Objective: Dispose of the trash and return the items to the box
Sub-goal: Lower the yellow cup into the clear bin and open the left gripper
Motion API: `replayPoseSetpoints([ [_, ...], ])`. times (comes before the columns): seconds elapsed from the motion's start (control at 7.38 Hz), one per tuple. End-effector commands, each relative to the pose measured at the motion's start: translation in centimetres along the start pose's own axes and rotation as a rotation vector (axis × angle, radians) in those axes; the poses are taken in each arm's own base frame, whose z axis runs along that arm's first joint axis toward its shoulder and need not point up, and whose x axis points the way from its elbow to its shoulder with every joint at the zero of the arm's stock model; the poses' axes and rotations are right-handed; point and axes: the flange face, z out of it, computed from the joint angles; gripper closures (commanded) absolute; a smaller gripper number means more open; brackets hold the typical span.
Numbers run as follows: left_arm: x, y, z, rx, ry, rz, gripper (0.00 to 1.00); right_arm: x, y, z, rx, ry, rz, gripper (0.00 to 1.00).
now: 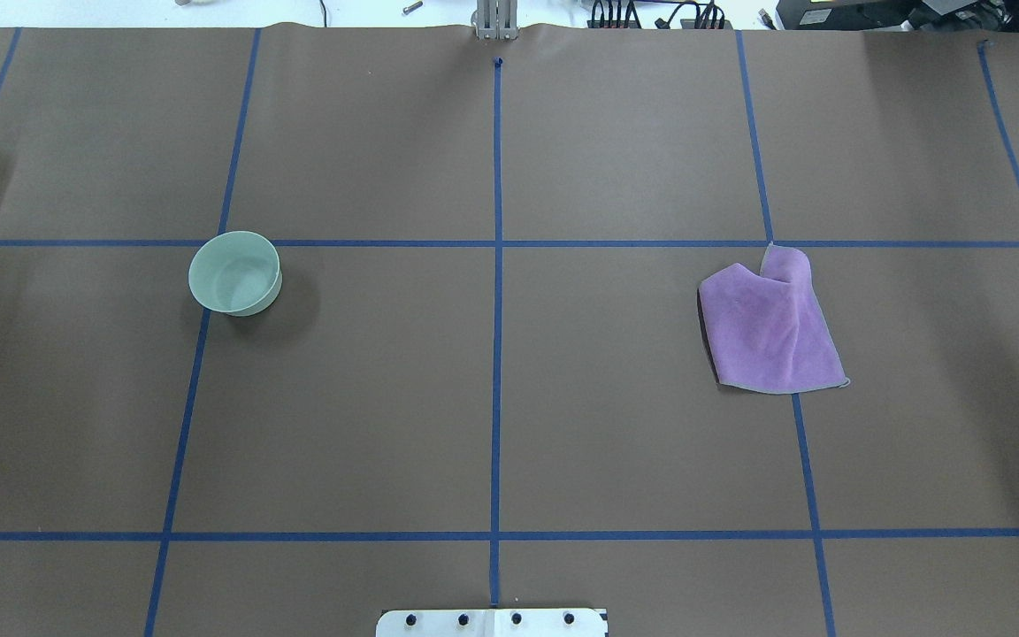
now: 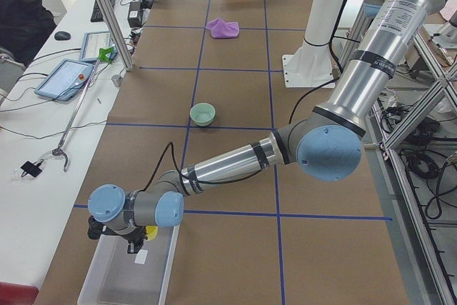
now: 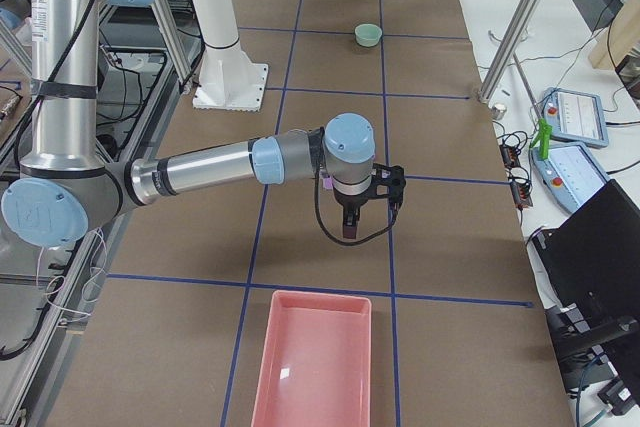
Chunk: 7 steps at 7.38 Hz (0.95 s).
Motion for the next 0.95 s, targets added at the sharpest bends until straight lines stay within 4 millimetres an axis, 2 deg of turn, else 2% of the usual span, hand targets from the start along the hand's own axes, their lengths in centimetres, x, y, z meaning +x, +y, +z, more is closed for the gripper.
replayPoseSetpoints([
  [0.0, -0.9, 0.8, 2.3, 0.010, 0.000, 0.013, 1.00, 0.0, 0.1, 0.1, -0.003, 0.003, 0.000, 0.00],
  [0.14, 0.4, 0.6, 3.2, 0.025, 0.002, -0.004, 1.00, -0.2, 0.1, 0.3, -0.008, 0.003, -0.004, 0.00],
  [0.41, 1.1, 0.6, 4.2, 0.037, 0.004, -0.011, 1.00, -0.1, 0.2, 0.5, -0.012, 0.000, -0.002, 0.00],
  [0.68, 1.1, 0.6, 4.2, 0.042, 0.001, -0.007, 0.15, -0.1, 0.2, 0.6, -0.014, 0.000, -0.002, 0.00],
  [0.81, 1.1, 0.6, 4.3, 0.041, 0.001, -0.006, 0.02, -0.2, 0.2, 0.5, -0.013, -0.001, -0.003, 0.00],
])
